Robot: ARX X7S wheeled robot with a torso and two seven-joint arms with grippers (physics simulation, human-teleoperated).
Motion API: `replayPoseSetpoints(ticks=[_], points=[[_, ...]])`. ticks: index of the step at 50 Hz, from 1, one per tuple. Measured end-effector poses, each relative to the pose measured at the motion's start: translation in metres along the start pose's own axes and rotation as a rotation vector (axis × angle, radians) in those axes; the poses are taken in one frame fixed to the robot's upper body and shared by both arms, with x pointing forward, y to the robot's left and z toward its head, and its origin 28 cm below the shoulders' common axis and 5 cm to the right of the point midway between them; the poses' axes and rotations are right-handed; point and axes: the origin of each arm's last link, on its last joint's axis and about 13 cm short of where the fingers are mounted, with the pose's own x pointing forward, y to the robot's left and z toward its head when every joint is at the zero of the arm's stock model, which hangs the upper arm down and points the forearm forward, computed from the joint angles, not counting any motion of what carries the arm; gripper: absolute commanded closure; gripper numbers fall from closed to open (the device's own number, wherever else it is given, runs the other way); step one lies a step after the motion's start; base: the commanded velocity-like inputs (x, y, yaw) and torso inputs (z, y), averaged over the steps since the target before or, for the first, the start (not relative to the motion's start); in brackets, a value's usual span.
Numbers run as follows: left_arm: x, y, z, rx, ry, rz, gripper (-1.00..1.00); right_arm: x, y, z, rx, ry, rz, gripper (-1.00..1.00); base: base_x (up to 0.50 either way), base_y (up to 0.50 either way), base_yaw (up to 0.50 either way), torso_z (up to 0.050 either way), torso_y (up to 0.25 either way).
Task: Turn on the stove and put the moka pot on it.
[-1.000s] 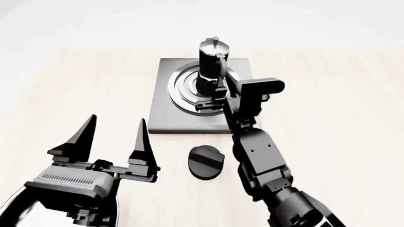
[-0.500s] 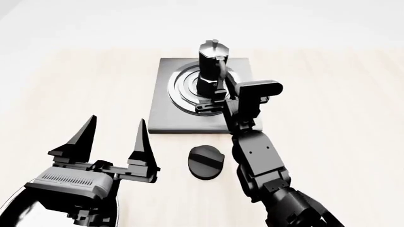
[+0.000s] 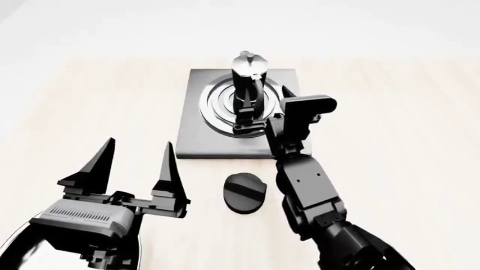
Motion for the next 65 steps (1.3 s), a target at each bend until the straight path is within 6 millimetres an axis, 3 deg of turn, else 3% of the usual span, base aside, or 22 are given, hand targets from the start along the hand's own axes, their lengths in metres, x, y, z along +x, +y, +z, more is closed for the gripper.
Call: replayPoseSetpoints(ticks=[12,18,28,45,55,65], points=[[0.002,0.002,0.005,0.01,-0.014,0.009,-1.0,-0.003,-0.003,0.013,0.007,-0.06,0.011,-1.0,0.0,0.0,0.0,0.0,0.0],[0.008,0.004,0.015,0.032,-0.039,0.019,-1.0,-0.004,-0.004,0.032,0.016,-0.119,0.023,-1.0,0.0,0.0,0.0,0.0,0.0],[0.024,0.01,0.041,0.076,-0.103,0.04,-1.0,-0.006,-0.007,0.078,0.024,-0.236,0.047,-1.0,0.0,0.0,0.0,0.0,0.0],[0.048,0.017,0.107,0.172,-0.253,0.064,-1.0,-0.018,-0.023,0.16,-0.065,-0.363,-0.038,-1.0,0.0,0.0,0.0,0.0,0.0],[0.052,0.017,0.143,0.214,-0.333,0.061,-1.0,-0.041,-0.033,0.206,-0.12,-0.448,-0.119,-1.0,0.0,0.0,0.0,0.0,0.0],[0.05,0.016,0.17,0.251,-0.401,0.039,-1.0,-0.078,-0.036,0.249,-0.144,-0.568,-0.182,-1.0,0.0,0.0,0.0,0.0,0.0]])
